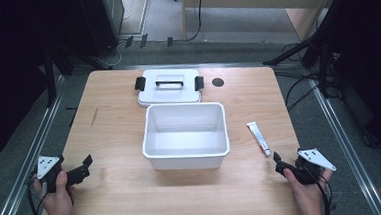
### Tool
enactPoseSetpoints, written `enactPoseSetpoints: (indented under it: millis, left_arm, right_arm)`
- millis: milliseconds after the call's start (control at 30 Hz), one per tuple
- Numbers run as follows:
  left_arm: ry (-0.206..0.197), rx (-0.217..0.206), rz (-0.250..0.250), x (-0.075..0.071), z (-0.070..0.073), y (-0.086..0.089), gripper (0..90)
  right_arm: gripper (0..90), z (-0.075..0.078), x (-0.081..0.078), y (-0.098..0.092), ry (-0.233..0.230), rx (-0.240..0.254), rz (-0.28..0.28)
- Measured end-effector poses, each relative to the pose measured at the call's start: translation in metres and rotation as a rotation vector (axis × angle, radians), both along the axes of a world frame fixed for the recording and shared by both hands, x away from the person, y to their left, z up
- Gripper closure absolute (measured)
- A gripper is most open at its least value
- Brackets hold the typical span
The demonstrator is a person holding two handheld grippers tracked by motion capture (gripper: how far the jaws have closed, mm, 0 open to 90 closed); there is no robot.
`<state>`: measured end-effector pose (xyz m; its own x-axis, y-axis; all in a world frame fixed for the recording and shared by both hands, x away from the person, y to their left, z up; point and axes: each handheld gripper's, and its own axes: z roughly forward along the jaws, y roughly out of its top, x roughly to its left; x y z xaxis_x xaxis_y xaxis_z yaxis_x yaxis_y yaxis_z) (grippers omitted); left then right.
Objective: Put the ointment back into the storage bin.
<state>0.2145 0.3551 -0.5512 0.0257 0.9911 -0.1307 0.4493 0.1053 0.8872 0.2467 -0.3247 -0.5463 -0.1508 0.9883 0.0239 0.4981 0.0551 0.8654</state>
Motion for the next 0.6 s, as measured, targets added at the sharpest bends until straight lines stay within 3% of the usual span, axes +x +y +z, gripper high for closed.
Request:
enactPoseSetpoints:
  millis: [233,333,433,600]
  left_arm:
    - [-0.003,0.052,0.011,0.003,0.000,-0.006,0.0]
    - [-0.004,0.088,0.007,0.003,0.000,-0.011,0.0]
    - [-0.004,0.095,0.009,0.003,0.001,-0.011,0.0]
    - [-0.009,0.104,0.008,0.002,0.000,-0.013,0.0]
  right_arm:
    - [13.3,0.000,0.003,0.000,0.031,-0.002,0.005]
    - [13.6,0.000,0.006,-0.003,0.077,0.006,0.000]
    - [13.7,0.001,0.007,-0.004,0.100,0.022,-0.005]
    - [14.3,0.011,0.009,-0.001,0.160,-0.004,0.014]
